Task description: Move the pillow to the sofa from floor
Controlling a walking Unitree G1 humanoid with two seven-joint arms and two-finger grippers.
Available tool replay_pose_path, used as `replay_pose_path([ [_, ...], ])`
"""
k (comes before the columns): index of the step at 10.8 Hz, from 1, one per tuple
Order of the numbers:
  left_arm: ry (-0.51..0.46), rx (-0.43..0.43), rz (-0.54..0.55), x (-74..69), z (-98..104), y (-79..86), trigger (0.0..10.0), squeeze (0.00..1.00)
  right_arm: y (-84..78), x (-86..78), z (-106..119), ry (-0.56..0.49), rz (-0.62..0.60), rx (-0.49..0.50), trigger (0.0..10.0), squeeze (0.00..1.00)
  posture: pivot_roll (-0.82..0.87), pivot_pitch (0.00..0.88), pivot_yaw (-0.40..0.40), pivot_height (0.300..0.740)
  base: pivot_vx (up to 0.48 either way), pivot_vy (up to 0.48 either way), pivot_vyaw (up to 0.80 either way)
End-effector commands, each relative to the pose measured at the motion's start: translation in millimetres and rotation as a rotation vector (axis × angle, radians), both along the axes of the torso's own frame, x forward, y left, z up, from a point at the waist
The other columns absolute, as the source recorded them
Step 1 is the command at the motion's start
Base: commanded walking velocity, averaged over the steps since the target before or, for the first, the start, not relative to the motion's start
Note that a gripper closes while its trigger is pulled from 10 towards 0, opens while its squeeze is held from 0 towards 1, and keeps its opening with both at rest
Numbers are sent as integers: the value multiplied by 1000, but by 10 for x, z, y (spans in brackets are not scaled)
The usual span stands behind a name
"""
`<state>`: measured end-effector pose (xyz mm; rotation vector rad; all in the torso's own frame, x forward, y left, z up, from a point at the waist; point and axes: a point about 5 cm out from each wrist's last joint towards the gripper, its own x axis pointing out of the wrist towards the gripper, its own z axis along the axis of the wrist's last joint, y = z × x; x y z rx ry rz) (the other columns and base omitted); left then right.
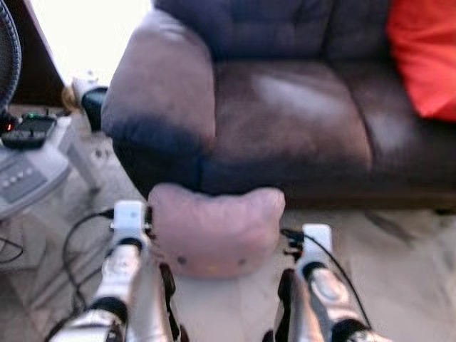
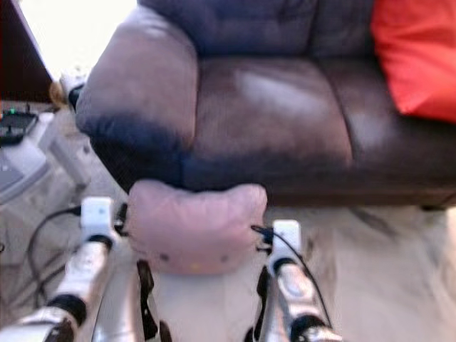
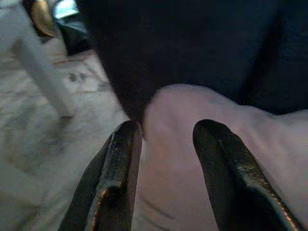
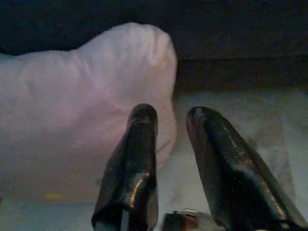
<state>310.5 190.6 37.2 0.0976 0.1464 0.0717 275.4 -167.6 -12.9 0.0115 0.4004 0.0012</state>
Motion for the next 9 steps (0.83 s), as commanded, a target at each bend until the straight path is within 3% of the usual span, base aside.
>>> replay_pose_path([
  [1, 27, 6, 0, -20, -39, 5, 10000, 0, -21, -23, -21, 12, -11, 0, 10000, 0, 84, 70, -77, 494, 244, 0, 0],
  [4, 28, 8, 1, -17, -37, 7, 10000, 0, -11, -12, -13, 11, 4, -14, 10000, 0, 85, 73, -77, 494, 177, 0, 0],
  [6, 29, 11, 3, -17, -38, 11, 10000, 0, -14, -25, -22, 9, -11, 10, 10000, 0, 85, 74, -76, 494, 308, 0, 666],
  [9, 30, 10, 2, -13, -37, 10, 10000, 0, -30, -23, -22, 13, -19, 8, 10000, 0, 86, 77, -76, 494, 310, 0, 0],
])
